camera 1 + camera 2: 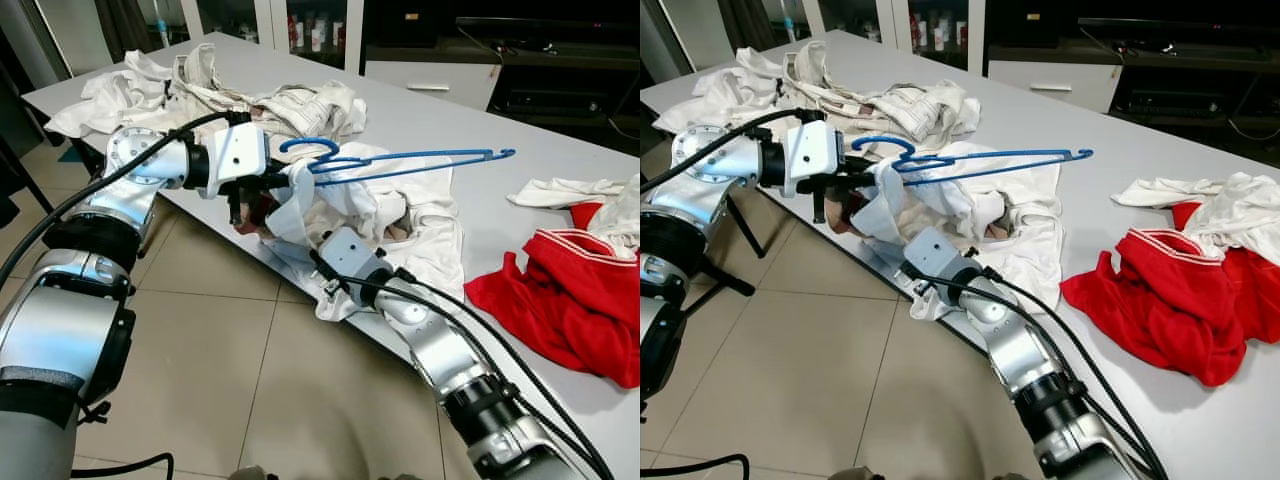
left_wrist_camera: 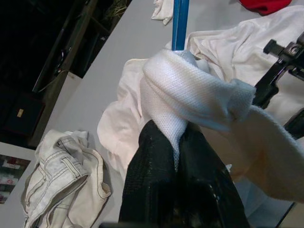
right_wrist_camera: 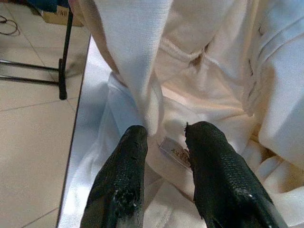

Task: Hang hanger

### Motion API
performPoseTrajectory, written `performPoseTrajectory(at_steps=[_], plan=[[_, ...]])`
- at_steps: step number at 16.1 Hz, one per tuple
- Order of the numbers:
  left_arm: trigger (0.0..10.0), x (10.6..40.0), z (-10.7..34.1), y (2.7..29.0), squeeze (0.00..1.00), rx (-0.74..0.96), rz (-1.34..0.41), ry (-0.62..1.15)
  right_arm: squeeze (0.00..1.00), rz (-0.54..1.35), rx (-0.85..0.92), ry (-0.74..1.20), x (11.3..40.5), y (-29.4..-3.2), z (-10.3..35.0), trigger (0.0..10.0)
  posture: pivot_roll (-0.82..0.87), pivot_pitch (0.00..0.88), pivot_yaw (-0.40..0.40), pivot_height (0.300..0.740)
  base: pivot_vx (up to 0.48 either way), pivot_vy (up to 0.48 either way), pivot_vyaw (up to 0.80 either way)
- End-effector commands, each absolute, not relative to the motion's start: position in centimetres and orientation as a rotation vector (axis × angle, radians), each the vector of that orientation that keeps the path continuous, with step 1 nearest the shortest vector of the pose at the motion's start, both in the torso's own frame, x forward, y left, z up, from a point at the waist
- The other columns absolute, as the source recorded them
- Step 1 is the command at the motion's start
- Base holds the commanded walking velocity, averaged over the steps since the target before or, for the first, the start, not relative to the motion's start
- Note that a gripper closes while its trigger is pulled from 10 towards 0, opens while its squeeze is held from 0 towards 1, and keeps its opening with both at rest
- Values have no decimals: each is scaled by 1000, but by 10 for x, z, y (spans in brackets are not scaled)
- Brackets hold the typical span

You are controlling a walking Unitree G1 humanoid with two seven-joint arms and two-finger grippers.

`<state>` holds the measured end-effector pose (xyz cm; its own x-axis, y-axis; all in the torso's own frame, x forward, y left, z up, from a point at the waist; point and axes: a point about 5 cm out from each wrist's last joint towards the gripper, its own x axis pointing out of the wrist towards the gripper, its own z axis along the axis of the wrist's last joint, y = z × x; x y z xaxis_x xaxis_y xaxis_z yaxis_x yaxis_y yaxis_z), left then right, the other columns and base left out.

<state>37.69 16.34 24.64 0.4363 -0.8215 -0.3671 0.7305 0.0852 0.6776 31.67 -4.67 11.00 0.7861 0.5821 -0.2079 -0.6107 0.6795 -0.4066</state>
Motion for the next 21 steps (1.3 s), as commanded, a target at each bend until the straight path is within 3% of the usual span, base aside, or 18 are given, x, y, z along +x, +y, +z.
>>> performPoseTrajectory(at_steps=[1,6,7,8,9,21], plan=[[0,378,257,162,0,940,-1153,-148,51,640,-470,50,322,-48,116,10000,7,0,62,723,0,0,0],[0,378,257,162,0,941,-1156,-148,43,663,-379,36,326,-36,122,10000,9,0,66,723,0,0,0],[0,378,257,162,0,941,-1156,-148,43,666,-363,33,327,-33,124,6157,10,0,67,723,0,0,0],[0,378,257,161,0,941,-1157,-151,39,666,-340,38,329,-30,124,1373,10,0,66,723,0,0,0],[0,378,257,161,0,940,-1157,-152,39,673,-326,38,329,-29,124,0,11,0,66,723,0,0,0],[0,378,254,160,0,932,-1153,-157,39,692,-188,36,318,-46,120,0,-1,0,54,723,0,0,0]])
